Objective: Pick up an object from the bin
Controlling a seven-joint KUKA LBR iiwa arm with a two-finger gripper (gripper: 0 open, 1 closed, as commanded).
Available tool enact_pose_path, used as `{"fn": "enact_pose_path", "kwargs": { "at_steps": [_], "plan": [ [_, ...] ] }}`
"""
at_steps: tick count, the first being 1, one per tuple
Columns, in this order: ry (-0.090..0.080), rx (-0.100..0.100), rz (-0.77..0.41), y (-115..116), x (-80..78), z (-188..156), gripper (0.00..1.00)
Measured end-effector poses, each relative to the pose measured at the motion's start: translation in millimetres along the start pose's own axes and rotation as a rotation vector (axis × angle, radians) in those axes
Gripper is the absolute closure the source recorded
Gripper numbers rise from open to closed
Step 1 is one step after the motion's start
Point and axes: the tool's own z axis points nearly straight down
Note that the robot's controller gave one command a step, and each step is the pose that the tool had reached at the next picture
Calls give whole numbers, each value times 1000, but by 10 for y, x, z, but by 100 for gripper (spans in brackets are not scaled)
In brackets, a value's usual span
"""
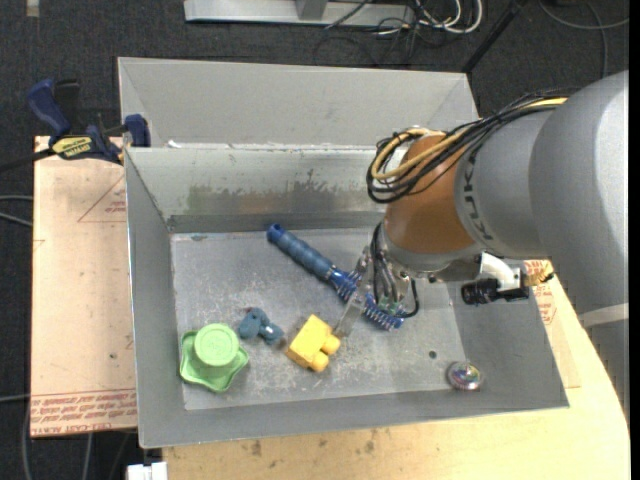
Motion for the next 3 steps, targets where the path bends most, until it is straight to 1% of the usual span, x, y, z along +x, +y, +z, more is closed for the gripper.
{"fn": "enact_pose_path", "kwargs": {
  "at_steps": [1, 2, 3],
  "plan": [
    [-1, -1, -1, 5, -5, -2, 0],
    [-2, -1, -1, 6, -7, -6, 100],
    [-5, -3, -4, 11, -7, -352, 100]
  ]
}}
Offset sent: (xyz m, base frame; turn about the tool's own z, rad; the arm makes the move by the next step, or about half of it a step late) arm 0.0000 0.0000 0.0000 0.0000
